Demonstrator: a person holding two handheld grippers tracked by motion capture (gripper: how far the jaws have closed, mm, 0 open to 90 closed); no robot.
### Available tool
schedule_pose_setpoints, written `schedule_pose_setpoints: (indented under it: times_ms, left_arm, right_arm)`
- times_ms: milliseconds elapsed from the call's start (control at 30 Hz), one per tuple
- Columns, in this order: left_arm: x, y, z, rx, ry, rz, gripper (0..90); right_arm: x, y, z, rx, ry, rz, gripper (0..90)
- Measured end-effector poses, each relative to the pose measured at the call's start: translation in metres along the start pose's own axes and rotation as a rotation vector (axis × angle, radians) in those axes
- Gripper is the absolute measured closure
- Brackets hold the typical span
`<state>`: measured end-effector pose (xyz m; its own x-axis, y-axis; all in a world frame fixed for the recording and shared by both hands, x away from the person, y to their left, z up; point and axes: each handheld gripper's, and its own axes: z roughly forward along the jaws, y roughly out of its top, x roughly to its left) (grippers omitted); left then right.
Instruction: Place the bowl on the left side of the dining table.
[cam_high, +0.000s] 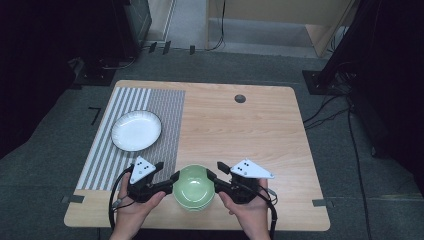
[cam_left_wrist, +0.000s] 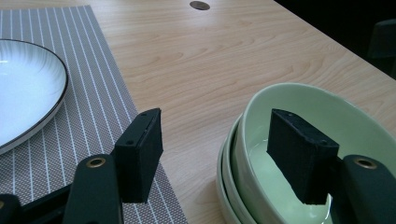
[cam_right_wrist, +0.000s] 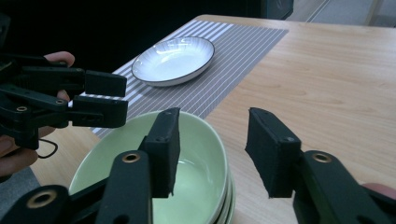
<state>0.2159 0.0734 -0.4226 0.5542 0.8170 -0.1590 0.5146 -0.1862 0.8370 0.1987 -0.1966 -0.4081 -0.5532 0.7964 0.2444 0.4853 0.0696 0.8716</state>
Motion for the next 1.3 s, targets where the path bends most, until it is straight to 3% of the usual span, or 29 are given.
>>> schedule_pose_setpoints:
  times_ms: [167, 267, 467, 567, 767, 933, 1000, 1133, 1300]
  left_arm:
    - [-0.001, -0.001, 0.001, 0.006, -0.024, 0.000, 41.2]
    - [-0.002, -0.002, 0.001, -0.003, -0.029, 0.006, 47.3]
    - [-0.001, -0.003, 0.002, -0.003, -0.129, 0.003, 65.5]
    - [-0.002, -0.004, 0.003, 0.003, -0.146, 0.011, 69.5]
    - [-0.003, -0.005, 0.004, 0.009, -0.127, 0.020, 71.3]
    - [-0.003, -0.005, 0.004, 0.010, -0.117, 0.025, 70.9]
    - [-0.004, -0.005, 0.005, 0.018, -0.110, 0.033, 70.0]
    - [-0.005, -0.007, 0.009, 0.040, -0.097, 0.042, 68.4]
    - [-0.007, -0.012, 0.016, 0.069, -0.068, 0.067, 70.6]
  right_arm:
    - [0.001, -0.006, 0.006, 0.027, 0.017, 0.005, 58.1]
    - [0.000, -0.008, 0.009, 0.040, 0.004, 0.006, 58.4]
    - [0.000, -0.015, 0.014, 0.056, -0.017, 0.024, 70.8]
    - [0.002, -0.017, 0.016, 0.066, -0.023, 0.025, 74.3]
    - [0.001, -0.018, 0.016, 0.061, -0.088, 0.021, 76.9]
    - [-0.001, -0.022, 0.021, 0.106, -0.091, 0.029, 83.4]
    - [0.000, -0.024, 0.022, 0.098, -0.085, 0.026, 86.8]
    - [0.001, -0.025, 0.021, 0.065, -0.089, -0.013, 89.3]
    - [0.013, -0.027, 0.020, -0.020, -0.131, -0.178, 89.8]
